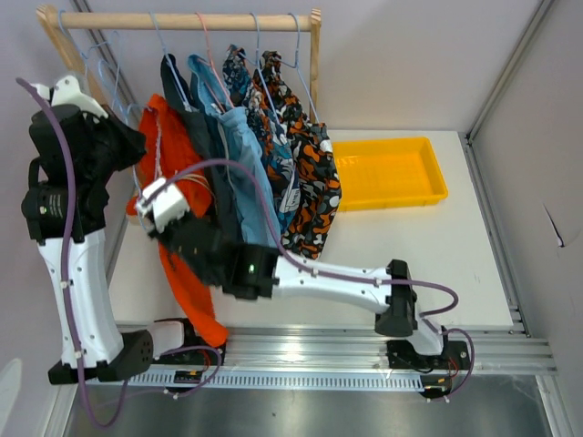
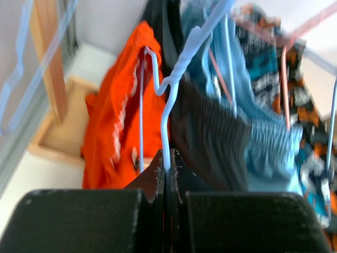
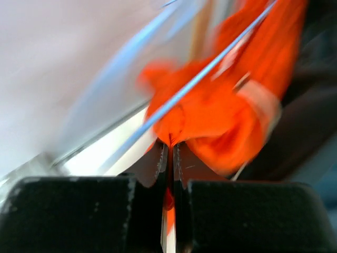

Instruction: Remove the shorts from the hanger

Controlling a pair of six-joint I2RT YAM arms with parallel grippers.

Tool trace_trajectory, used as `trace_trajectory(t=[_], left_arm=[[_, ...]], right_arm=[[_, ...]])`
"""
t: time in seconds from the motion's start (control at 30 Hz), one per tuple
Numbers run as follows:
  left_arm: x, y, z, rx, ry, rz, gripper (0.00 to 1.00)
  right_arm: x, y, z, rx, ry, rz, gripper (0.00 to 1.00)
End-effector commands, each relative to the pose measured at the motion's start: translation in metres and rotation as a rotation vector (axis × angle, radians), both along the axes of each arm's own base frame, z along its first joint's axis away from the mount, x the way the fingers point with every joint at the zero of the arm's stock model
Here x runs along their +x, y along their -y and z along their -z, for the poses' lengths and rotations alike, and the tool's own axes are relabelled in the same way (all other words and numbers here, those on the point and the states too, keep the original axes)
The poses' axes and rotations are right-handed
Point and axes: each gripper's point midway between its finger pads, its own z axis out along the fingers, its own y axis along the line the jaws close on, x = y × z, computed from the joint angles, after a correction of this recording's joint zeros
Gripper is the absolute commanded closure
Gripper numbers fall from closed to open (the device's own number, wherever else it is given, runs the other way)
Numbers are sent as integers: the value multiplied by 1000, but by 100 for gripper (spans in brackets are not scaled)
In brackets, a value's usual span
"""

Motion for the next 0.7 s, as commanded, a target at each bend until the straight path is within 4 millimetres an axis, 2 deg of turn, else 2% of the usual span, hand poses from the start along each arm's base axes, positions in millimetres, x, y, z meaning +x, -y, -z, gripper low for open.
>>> trace_trajectory(t=[0.0,0.03,0.07,0.1,0.17,0.2,0.23,0.27,0.3,0.33,0.37,0.4,0.43,0.47,0.5,0.57,0.6,0.67], left_arm=[[-29,17,-10,-54,65,67,100],[-32,18,-2,-62,47,70,100],[-41,20,-3,-72,52,69,100],[-45,21,-3,-79,48,69,100],[-53,21,-7,-85,65,65,100],[-56,21,-8,-88,69,64,100],[-58,21,-11,-91,76,59,100],[-61,21,-15,-89,89,57,100],[-63,20,-22,-87,109,53,100],[-65,20,-23,-90,110,48,100],[-71,21,-33,-96,141,47,100],[-77,26,-41,-122,163,67,100],[-80,33,-46,-137,179,101,100],[-84,41,-48,-157,189,137,100],[-85,52,-42,-209,164,183,100],[-85,60,-27,-248,108,209,100],[-81,57,3,-277,22,172,100],[-80,49,26,-277,-20,119,100]], right_arm=[[54,0,-31,39,61,10,100],[63,1,-27,27,60,18,100],[69,2,-22,16,55,30,100],[77,2,-4,-19,37,43,100],[77,9,5,-23,15,50,100],[73,10,11,-23,1,42,100],[67,17,26,-38,-28,36,100],[62,21,29,-29,-39,34,100],[51,24,35,-31,-51,28,100],[42,36,52,-51,-78,24,100],[31,39,59,-54,-88,11,100],[27,43,64,-35,-104,16,100],[24,52,85,-58,-124,24,100],[23,54,90,-51,-132,33,100],[27,57,99,-60,-143,48,100],[32,61,111,-81,-165,64,100],[37,62,110,-80,-162,71,100],[42,60,105,-87,-137,68,100]])
